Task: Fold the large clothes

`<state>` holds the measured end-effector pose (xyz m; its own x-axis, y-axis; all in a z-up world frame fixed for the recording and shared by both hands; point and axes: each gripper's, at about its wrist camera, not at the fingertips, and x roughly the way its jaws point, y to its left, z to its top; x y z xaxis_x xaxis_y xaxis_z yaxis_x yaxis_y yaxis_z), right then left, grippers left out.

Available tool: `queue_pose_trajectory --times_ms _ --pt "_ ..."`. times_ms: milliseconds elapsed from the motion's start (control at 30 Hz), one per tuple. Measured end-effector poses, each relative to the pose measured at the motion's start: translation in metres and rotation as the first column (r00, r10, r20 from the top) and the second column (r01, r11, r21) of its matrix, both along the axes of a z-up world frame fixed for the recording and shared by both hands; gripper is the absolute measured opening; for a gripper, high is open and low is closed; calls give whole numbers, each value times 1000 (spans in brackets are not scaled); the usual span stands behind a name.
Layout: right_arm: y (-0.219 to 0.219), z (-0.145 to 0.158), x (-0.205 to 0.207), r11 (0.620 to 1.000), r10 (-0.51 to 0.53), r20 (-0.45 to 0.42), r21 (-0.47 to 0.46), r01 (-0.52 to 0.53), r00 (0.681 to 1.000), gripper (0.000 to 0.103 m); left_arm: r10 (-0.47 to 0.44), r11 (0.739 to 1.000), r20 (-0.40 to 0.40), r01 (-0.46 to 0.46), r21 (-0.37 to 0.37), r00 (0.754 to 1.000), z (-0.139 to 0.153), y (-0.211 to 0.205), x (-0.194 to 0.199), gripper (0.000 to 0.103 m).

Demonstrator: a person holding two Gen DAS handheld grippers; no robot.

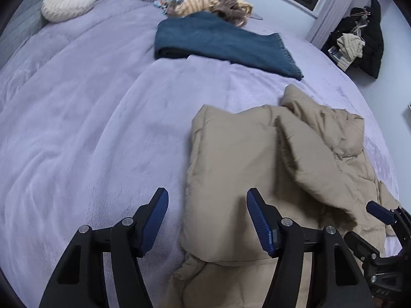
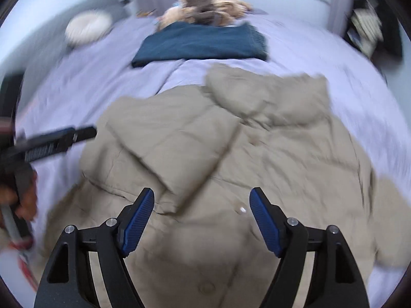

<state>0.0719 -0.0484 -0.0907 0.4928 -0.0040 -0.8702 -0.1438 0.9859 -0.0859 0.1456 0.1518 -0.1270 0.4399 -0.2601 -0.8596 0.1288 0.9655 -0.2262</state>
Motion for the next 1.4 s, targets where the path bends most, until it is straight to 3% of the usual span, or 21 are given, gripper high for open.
queue_pose_trajectory --times_ms 100,200,267,367,500,567,600,667,700,733,800,900,1000,1100,1167,1233,1300,1400 --pt "35 -16 19 981 71 23 -181 -66 997 79 -22 997 -10 23 79 1000 -25 -6 -5 65" --pt "27 -19 38 971 16 63 -241 -1 998 79 -23 995 1 23 97 1000 -36 -12 -7 65" --pt "-7 -6 40 974 -125 115 -173 143 985 79 -23 995 5 22 100 1000 -38 -12 -7 65" --pt "-71 9 25 940 -340 135 18 341 931 79 -35 993 11 33 116 999 -38 -16 -7 65" --pt "-142 -9 -3 816 -517 -1 302 493 856 77 -53 989 21 50 138 998 -37 -21 -7 65" --pt "-163 -30 -12 725 -561 -107 414 550 821 26 -65 985 25 60 163 998 -37 -25 -8 65" --pt "-176 -44 -17 655 -585 -187 466 595 789 9 -69 984 23 64 166 997 -35 -25 -7 65" --pt "-194 -64 -30 529 -604 -299 543 652 739 9 -74 984 21 69 162 997 -28 -24 -5 65" --pt "-198 -68 -35 504 -599 -332 549 666 728 10 -70 985 34 64 158 997 -19 -22 -5 65" --pt "-200 -66 -43 495 -605 -346 543 679 717 18 -69 986 51 61 154 996 -12 -20 -6 65" --pt "-201 -49 -60 535 -647 -305 472 701 699 32 -64 990 93 52 129 994 7 -14 -3 65" --pt "-201 -18 -76 589 -700 -167 414 694 694 34 -86 994 121 76 83 989 23 -15 10 65" --pt "-192 6 -66 692 -643 -42 397 603 765 33 -147 987 102 139 86 984 15 -36 24 65" --pt "-170 -10 -37 785 -503 -68 381 488 862 28 -164 978 58 154 140 985 -13 -59 28 65" --pt "-158 -31 -22 827 -449 -110 326 459 887 27 -146 976 43 137 169 988 -32 -65 28 66" --pt "-158 -58 -18 842 -438 -156 273 465 885 19 -111 983 24 106 151 994 -45 -62 31 75" --pt "-165 -72 -17 837 -438 -158 288 466 885 13 -71 987 7 69 147 997 -53 -57 36 89" --pt "-176 -68 -24 804 -459 -177 335 491 871 11 -51 992 -38 55 112 998 -56 -52 42 91"
